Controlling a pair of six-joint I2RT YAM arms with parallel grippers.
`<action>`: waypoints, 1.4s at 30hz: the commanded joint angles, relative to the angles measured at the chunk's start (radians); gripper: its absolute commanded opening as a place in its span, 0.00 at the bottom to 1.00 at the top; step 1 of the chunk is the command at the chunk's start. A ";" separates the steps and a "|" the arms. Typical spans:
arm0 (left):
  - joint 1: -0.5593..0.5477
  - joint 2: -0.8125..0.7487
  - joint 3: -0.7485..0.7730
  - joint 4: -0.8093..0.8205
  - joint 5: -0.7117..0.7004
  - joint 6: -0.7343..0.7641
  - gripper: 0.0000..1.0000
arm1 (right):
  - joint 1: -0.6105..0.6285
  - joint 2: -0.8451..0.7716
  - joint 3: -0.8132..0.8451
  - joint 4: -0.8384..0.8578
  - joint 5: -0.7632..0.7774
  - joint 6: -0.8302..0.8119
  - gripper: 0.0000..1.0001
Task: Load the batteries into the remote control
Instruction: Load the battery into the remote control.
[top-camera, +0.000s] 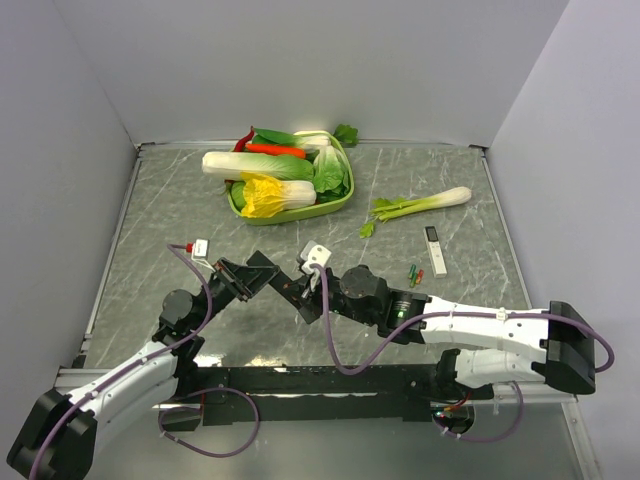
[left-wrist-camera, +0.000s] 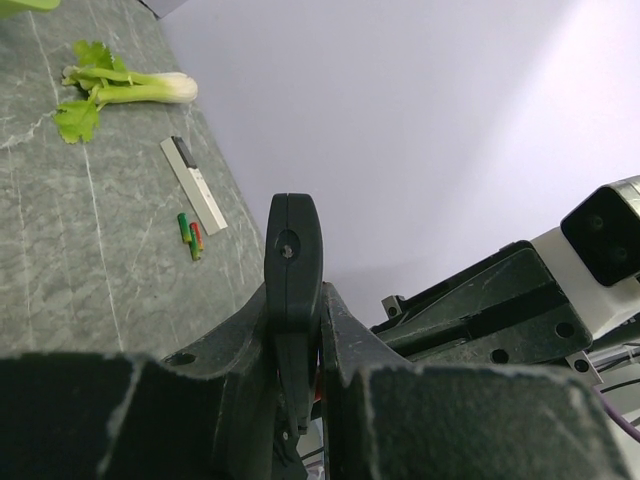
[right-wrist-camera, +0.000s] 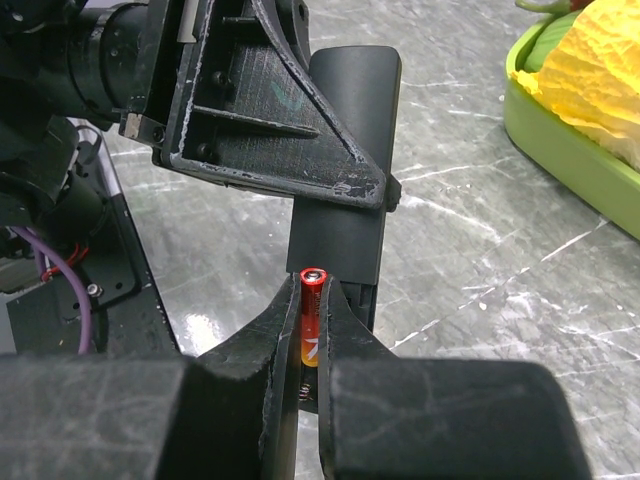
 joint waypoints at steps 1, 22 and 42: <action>0.002 -0.024 0.017 0.061 -0.033 -0.003 0.01 | 0.010 0.012 0.019 -0.035 0.024 0.007 0.00; 0.002 -0.044 0.037 -0.003 -0.053 0.069 0.01 | 0.011 0.002 0.046 -0.119 0.004 0.053 0.01; 0.002 -0.050 0.049 -0.020 -0.047 0.098 0.01 | 0.011 0.032 0.056 -0.088 -0.003 0.080 0.01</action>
